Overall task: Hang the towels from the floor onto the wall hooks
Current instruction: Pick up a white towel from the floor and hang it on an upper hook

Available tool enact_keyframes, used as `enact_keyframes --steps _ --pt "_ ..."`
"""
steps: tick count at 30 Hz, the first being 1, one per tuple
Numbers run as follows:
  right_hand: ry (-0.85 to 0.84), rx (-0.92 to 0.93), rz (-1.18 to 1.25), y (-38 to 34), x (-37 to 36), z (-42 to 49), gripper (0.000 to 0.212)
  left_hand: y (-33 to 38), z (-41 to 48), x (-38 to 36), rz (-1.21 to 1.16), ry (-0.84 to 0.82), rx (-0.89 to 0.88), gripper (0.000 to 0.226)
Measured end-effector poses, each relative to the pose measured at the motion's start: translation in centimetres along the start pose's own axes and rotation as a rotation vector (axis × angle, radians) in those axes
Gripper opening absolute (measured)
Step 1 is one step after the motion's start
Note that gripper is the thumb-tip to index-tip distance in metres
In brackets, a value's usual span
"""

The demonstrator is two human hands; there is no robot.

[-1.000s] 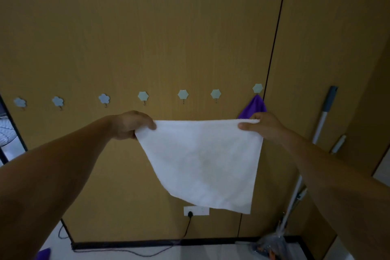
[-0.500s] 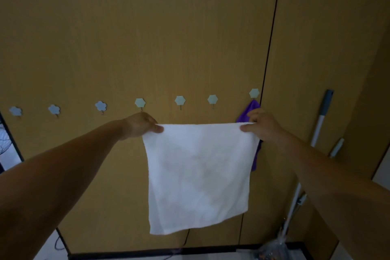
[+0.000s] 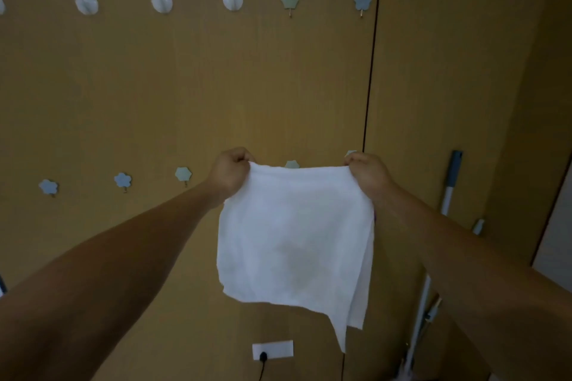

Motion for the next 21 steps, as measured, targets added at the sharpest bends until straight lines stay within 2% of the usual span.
enact_keyframes --steps 1,3,6,9,11,13,16,18,21 --pt "-0.016 0.017 0.013 -0.3 0.3 0.1 0.021 0.5 0.4 -0.7 -0.007 -0.028 0.004 0.028" --pt "-0.089 0.041 -0.058 -0.7 0.8 0.1 0.038 1.5 0.8 -2.1 0.001 -0.129 0.022 0.022" --pt "-0.172 0.047 -0.128 -0.9 1.7 0.3 0.047 2.9 1.1 -3.9 0.084 -0.307 0.029 0.053" --pt "-0.149 0.071 -0.116 -1.1 2.8 1.4 0.036 4.0 1.5 -5.8 0.142 -0.459 0.025 0.052" --pt "-0.107 0.139 -0.143 -2.1 3.4 2.3 0.027 5.3 2.3 -6.5 0.140 -0.417 -0.013 0.043" --pt "-0.046 0.213 -0.224 -3.2 4.1 3.3 0.033 6.4 3.6 -6.8 0.071 -0.304 -0.030 0.038" --pt "0.070 0.339 -0.470 -4.7 5.2 4.9 0.034 7.6 5.5 -7.9 0.016 -0.294 -0.069 0.017" --pt "0.134 0.412 -0.632 -5.6 5.7 5.8 0.028 8.5 7.1 -8.4 0.083 -0.292 -0.149 0.012" --pt "0.239 0.449 -0.731 -6.6 7.0 7.5 0.029 10.4 9.5 -9.3 0.237 -0.281 -0.299 0.015"
Point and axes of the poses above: each hand's wrist, its own z-axis towards the middle knuckle, its own x-axis out of the back of the hand, y = z × x, the point moved 8 cm from there along z, towards the middle knuckle, and after that the axes turned 1 degree about -y, right-handed, at the moved point
